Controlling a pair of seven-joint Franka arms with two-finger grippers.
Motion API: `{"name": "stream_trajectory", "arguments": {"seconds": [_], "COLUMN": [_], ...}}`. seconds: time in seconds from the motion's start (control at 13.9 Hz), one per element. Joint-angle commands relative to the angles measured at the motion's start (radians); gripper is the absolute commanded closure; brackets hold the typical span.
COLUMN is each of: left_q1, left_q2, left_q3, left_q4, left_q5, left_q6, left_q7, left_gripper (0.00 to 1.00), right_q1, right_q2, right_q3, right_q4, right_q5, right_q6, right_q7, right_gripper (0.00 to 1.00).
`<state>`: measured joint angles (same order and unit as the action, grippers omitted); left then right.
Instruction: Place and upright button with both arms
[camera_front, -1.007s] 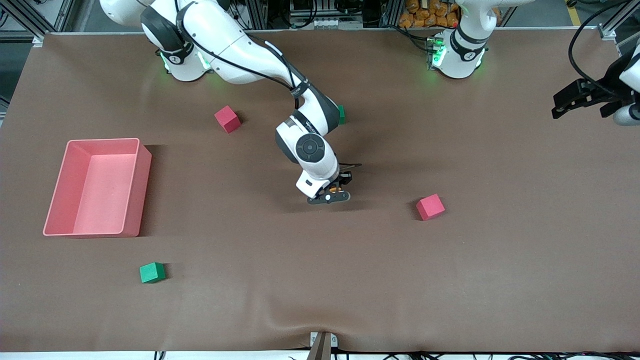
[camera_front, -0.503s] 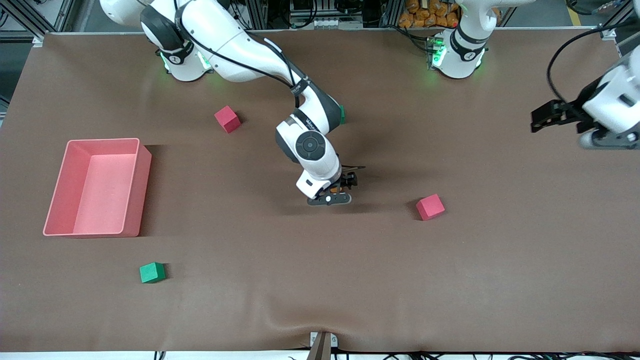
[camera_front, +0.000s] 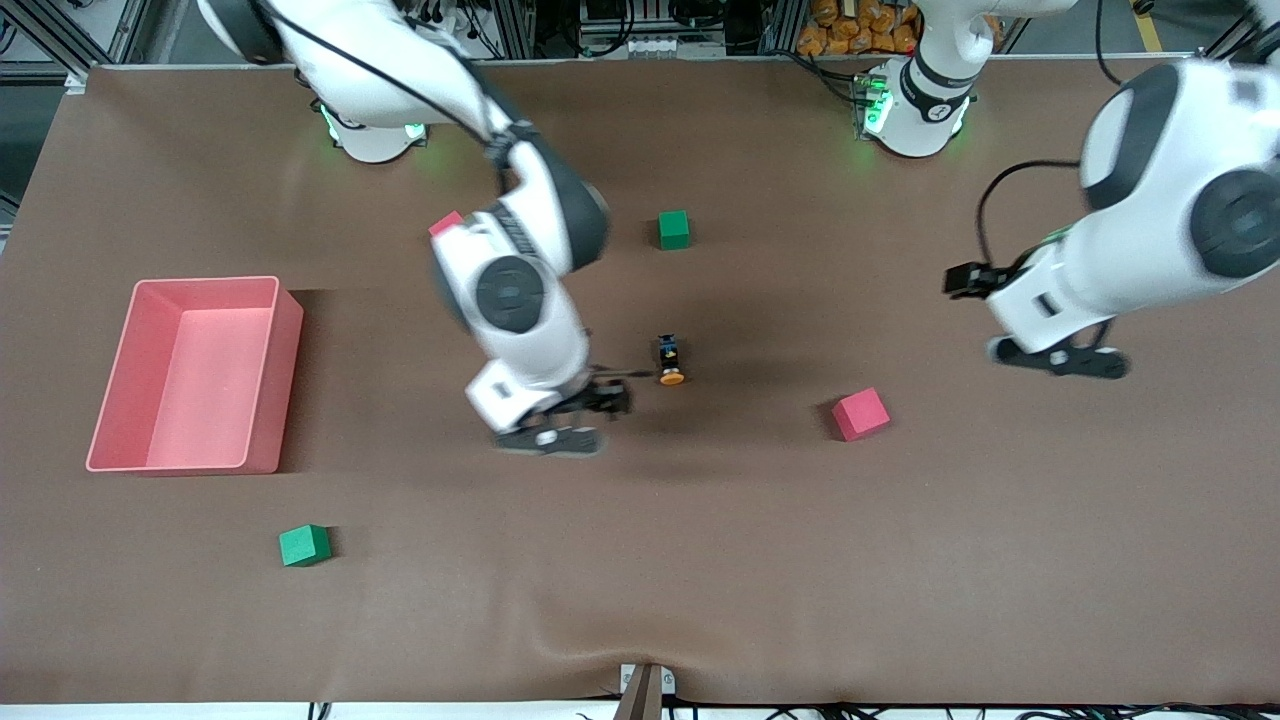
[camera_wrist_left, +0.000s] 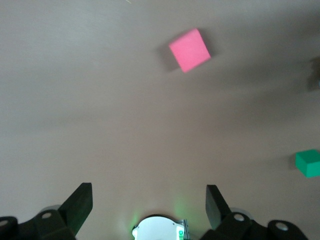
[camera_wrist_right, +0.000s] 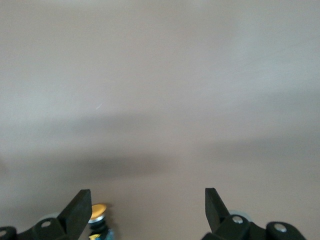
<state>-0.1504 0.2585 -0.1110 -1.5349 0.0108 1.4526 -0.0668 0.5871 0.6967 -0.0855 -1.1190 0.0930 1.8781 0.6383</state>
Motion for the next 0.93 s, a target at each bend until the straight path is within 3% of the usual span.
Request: {"name": "stream_trajectory", "arguments": {"seconds": [0.0,0.22,0.58,0.86], "left_q1": [-0.066,-0.113,-0.25,-0.326], "left_q2": [0.093,0.163,0.275,0.398], "left_q3": [0.002,0.002,0.002,0.002], "left_q4": [0.028,0.032,0.039,0.119], "left_q5": [-0.095,-0.192,-0.244,-0.25], "left_q6": [-0.009,0.037,0.175,0.242], "left_q7": [-0.086,-0.226,-0.398,-0.441], "left_gripper": [0.0,0.0,0.0,0.0], "right_q1": [-0.129,-0.263,-0.554,-0.622], "right_q2": [-0.132,-0.221,-0.304,-0.387], "right_q3": [0.027,0.036,0.216,0.205], "right_q4": [-0.018,-0.018,-0.019,-0.007], "right_q5": [-0.009,0.004,-0.004,-0.047], "right_q6": [-0.106,-0.223,-0.408,-0.566], "right_q7": [0.004,-0.011,-0.037,-0.236], "right_gripper": [0.0,0.0,0.0,0.0]}}
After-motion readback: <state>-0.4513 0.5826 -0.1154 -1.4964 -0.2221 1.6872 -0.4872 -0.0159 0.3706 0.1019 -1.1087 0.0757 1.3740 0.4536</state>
